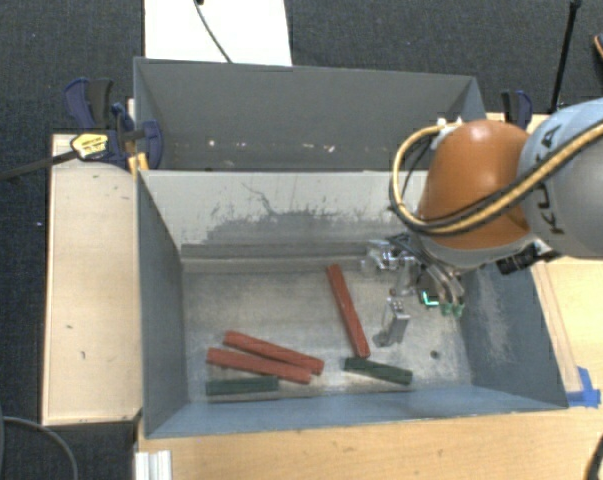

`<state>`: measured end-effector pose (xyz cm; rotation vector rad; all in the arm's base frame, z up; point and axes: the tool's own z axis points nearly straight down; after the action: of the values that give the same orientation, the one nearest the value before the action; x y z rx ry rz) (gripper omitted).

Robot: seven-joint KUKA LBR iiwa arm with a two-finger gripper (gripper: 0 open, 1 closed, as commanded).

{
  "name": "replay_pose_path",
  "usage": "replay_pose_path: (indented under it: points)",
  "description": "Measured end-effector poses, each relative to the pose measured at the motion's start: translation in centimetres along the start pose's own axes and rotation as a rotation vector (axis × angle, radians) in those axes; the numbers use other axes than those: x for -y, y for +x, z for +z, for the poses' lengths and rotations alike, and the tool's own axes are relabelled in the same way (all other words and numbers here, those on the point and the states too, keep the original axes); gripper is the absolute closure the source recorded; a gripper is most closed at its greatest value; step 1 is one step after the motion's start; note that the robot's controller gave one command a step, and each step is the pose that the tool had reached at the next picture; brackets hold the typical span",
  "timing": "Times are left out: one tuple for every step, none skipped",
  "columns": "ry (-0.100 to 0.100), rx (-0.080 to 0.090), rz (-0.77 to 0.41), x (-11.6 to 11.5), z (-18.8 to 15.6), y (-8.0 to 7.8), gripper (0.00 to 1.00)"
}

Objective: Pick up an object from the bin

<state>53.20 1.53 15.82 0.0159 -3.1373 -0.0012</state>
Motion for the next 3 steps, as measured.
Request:
replay_pose_path:
  points:
    - [-0.001,0.005,0.116,-0.7,9.0,4.6,0.00]
    - [0.001,0.010,0.082,1.9,5.7,5.1,0.00]
    - [-0.003,0.009,0.418,-3.7,5.0,4.8,0.00]
